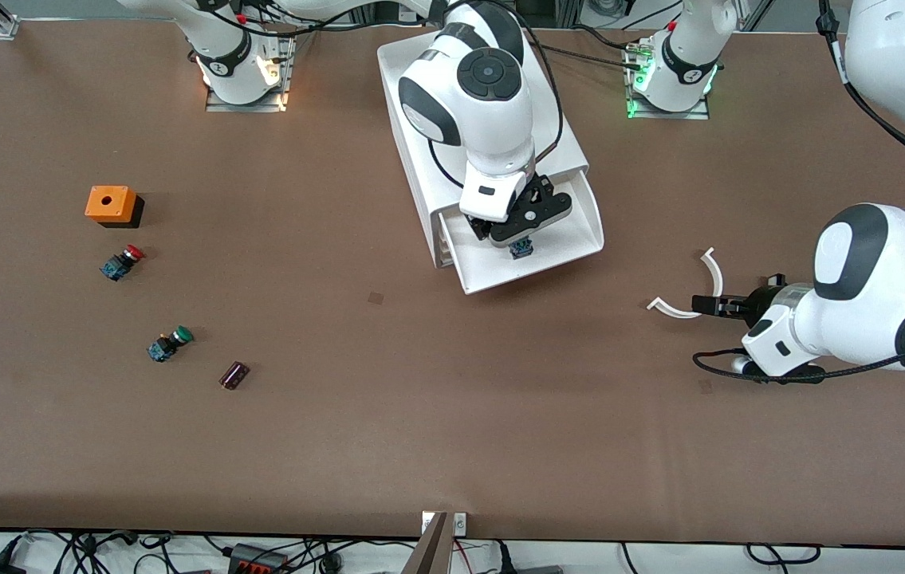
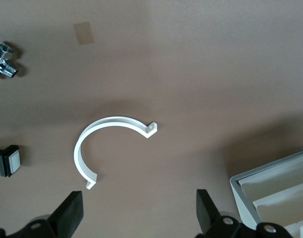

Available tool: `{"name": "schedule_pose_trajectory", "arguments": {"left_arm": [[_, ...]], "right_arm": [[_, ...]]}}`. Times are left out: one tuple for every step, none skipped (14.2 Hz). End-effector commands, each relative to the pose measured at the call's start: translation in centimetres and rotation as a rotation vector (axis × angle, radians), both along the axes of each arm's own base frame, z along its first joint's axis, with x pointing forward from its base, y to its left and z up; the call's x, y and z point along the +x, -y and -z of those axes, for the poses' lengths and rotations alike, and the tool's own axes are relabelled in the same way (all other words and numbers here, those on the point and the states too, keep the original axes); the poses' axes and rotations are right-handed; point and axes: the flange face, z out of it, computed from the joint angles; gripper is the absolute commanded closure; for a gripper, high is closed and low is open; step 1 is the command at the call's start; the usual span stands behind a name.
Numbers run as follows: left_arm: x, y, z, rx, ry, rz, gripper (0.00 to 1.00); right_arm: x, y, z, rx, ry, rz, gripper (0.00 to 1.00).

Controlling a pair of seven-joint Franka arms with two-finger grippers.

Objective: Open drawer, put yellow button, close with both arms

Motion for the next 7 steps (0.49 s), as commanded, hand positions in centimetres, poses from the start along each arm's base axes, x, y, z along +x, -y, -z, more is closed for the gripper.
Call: {"name": "schedule_pose_trajectory", "arguments": {"left_arm": [[-0.3,0.8,0.2,0.033,-0.006,-0.040,0.00],[-0.5,1.4,0.4,0.038,-0.014,-0.061,0.00],[-0.5,2.5,0.2,0.037,-0.009,-0.074,0.00],[-0.5,4.0,-0.2,0.032,0.015,-0.098,0.00],[-0.7,5.4,-0.9,0.037,0.036,-0.136,0.00],[-1.1,7.2,-1.0,0.040,0.055,-0.173,0.00],[-1.6,8.7,-1.2,0.037,0.084,-0.198,0.00]], "right_arm": [[0.6,0.2,-2.3,0.026,0.014,0.043,0.00],[1.3,0.9,-3.8,0.033,0.020,0.055,0.00],[2.3,1.8,-5.1,0.038,0.026,0.073,0.00],[4.4,4.3,-6.5,0.031,0.021,0.109,0.00],[6.6,7.3,-7.7,0.023,0.013,0.152,0.00],[8.1,9.9,-9.1,0.016,0.011,0.187,0.00],[9.6,12.6,-10.2,0.003,0.007,0.225,0.00]]}}
